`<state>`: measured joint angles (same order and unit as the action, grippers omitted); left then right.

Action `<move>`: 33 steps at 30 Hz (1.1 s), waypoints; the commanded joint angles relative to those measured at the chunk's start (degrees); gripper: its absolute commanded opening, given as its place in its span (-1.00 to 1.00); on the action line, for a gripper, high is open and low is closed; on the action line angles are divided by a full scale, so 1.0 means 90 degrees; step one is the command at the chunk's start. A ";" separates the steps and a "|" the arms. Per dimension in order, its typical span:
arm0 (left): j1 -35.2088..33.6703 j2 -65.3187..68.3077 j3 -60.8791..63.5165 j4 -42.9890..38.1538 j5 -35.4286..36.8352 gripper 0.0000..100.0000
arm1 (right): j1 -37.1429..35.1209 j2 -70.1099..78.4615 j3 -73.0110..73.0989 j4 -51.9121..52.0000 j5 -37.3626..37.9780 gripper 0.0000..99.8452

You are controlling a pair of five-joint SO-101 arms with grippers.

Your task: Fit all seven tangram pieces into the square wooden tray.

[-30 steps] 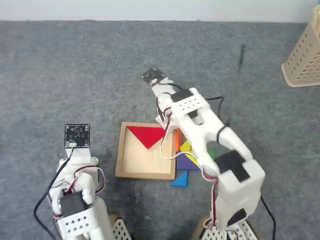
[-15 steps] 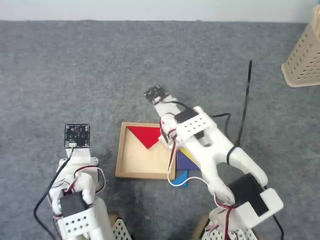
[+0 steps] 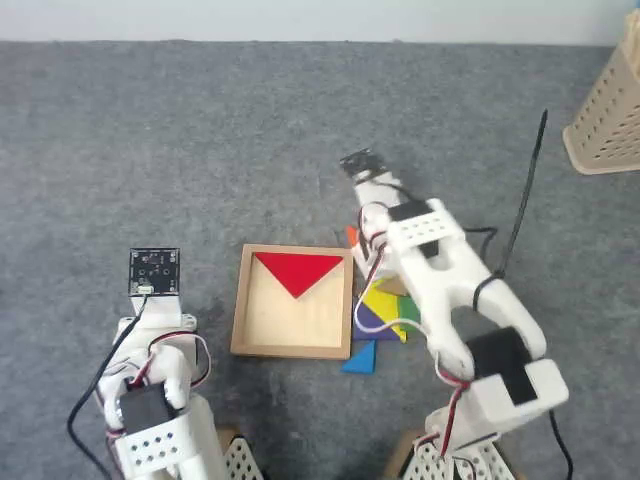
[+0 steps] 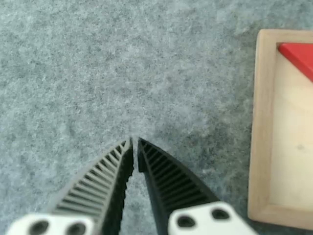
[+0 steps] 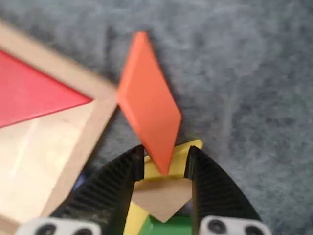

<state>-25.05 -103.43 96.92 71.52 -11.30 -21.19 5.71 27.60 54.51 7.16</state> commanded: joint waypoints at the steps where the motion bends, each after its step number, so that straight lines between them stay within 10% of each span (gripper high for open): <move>1: -0.0029 -0.0088 -0.0044 0.0049 -0.0029 -0.97 | 0.0444 -0.0005 -0.0508 -0.0073 -0.0147 -0.70; 15: -0.0029 -0.0088 -0.0044 0.0049 -0.0029 -0.97 | -0.0669 -0.2125 0.0400 0.0376 -0.0107 -0.70; 33: -0.0029 -0.0088 -0.0044 0.0049 -0.0029 -0.97 | -0.1431 0.0298 -0.0459 -0.0044 -0.0156 -0.70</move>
<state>-25.05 -103.43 96.92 71.52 -11.30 -33.58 6.86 27.16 55.12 6.37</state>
